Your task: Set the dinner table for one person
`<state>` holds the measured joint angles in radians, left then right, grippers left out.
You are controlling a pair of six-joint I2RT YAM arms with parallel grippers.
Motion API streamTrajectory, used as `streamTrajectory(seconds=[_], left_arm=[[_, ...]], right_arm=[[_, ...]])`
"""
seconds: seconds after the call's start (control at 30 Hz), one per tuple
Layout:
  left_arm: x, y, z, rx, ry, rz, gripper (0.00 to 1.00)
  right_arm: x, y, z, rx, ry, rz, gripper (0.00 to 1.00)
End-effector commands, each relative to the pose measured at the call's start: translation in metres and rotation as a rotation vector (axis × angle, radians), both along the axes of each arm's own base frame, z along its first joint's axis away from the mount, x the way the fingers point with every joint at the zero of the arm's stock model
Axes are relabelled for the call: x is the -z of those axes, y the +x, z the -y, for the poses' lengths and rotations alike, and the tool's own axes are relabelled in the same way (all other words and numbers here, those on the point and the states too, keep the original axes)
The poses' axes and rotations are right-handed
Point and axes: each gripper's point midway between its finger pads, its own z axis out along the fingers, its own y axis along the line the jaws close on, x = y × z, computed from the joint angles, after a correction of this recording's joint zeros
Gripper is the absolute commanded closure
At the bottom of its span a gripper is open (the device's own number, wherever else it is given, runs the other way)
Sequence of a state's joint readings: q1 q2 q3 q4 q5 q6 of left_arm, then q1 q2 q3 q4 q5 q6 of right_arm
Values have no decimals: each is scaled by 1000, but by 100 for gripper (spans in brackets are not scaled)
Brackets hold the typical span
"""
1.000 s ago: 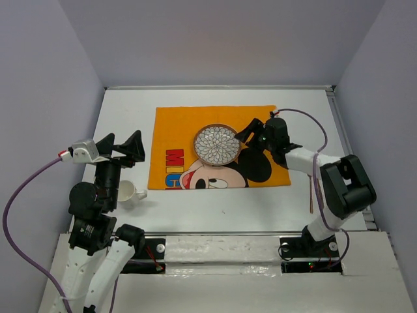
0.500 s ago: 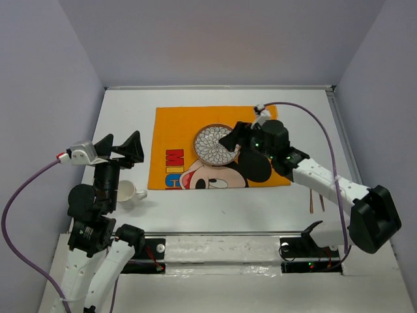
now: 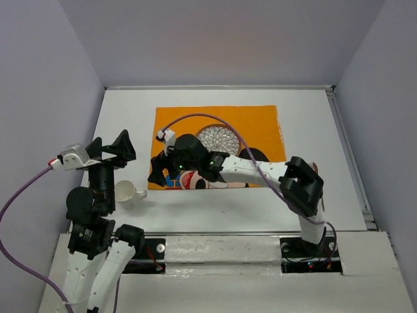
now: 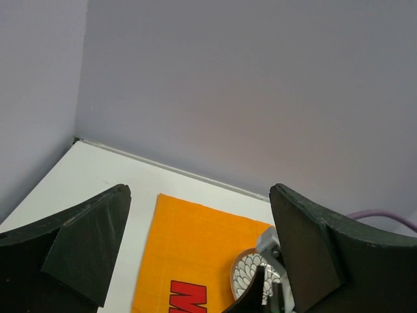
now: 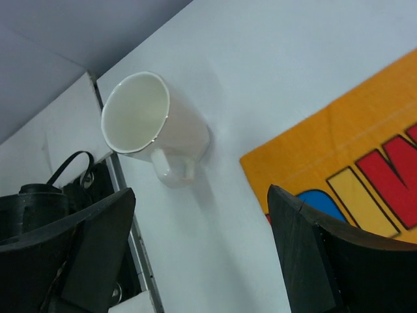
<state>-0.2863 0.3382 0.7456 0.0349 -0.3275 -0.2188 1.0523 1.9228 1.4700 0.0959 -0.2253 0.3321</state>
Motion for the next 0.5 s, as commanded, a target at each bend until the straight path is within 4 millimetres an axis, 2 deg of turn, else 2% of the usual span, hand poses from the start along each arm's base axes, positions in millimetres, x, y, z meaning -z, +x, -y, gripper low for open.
streamTrajectory(seconds=[0.0,0.13,0.23,0.37,0.47], left_arm=[[-10,-11,-22,-104,-24,44,1],[-13,-15,-27,-124,-34,65,1],[-12,-13,-25,-115,-28,59,1],[-12,-12,-23,-103,-27,59,1],[-13,-13,-21,-94,-26,65,1]], right_arm=[[-8,-5,-33,-81,-11,81,12],[3,-34,-59,-195,-27,106,14],[9,-62,-66,-298,-26,115,16],[17,-68,-68,-341,-30,104,20],[35,-65,-70,-339,-73,91,21]])
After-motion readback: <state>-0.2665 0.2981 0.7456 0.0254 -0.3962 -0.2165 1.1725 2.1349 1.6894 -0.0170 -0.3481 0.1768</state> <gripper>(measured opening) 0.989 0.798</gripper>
